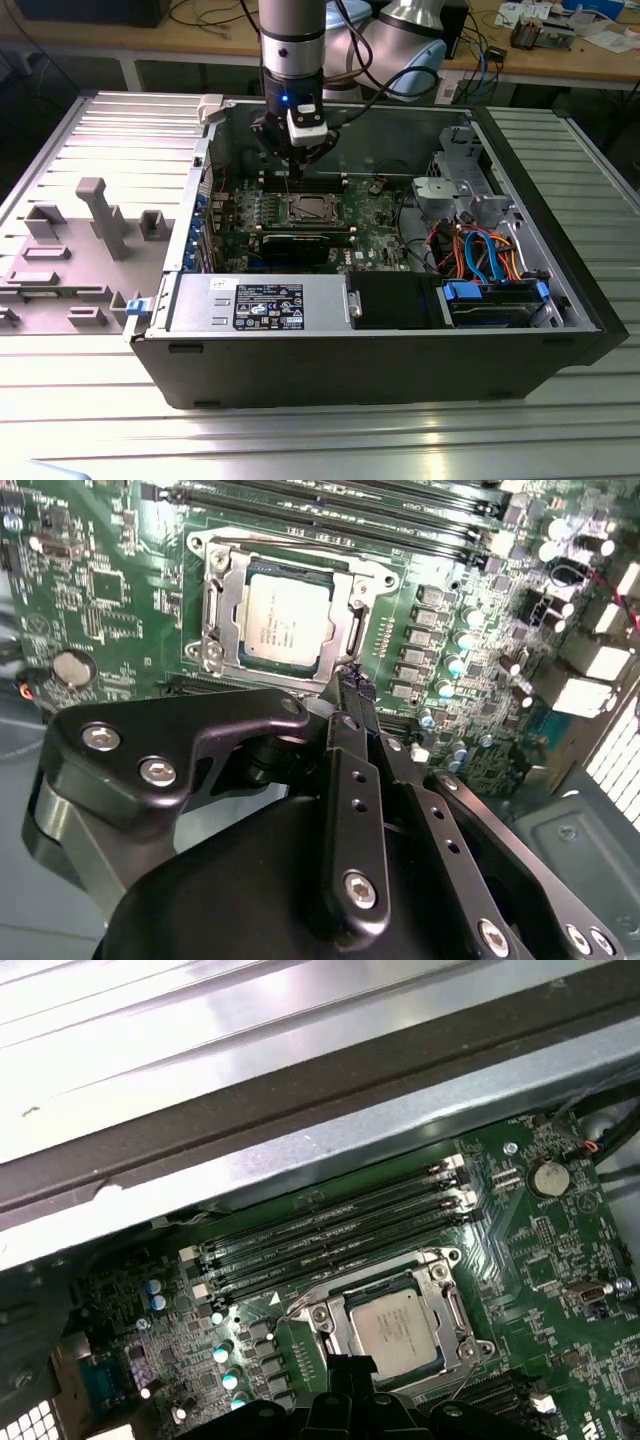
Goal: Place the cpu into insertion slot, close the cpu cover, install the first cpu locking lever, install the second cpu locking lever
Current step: 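Install the first cpu locking lever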
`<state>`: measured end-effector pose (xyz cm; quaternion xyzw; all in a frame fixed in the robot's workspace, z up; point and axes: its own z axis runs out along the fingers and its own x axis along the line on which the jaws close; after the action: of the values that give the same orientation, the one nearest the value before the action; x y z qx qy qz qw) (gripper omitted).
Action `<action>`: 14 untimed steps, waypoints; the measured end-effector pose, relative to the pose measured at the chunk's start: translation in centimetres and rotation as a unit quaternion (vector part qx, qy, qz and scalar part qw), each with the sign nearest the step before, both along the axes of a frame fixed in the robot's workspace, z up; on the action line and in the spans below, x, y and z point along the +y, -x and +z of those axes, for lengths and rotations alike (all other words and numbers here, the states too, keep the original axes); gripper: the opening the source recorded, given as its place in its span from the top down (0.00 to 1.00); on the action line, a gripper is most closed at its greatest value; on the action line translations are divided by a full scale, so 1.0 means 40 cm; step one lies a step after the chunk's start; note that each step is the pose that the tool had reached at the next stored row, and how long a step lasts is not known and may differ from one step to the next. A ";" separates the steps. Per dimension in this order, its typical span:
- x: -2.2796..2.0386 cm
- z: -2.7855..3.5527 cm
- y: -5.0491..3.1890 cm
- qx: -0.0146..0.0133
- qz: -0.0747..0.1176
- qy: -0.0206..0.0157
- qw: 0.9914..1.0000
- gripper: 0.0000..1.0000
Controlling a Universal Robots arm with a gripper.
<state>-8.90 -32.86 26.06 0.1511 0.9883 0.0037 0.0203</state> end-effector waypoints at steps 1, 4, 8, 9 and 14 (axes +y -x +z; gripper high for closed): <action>0.000 0.000 0.000 0.000 0.007 0.000 1.000 0.89; 0.000 0.000 0.000 0.000 0.019 0.000 1.000 0.89; 0.000 0.000 0.000 0.000 0.019 0.000 1.000 0.89; 0.000 0.000 0.000 0.000 0.019 0.000 1.000 0.89; 0.000 0.000 0.000 0.000 0.019 0.000 1.000 0.89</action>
<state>-8.90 -32.86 26.06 0.1324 0.9910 0.0041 0.0202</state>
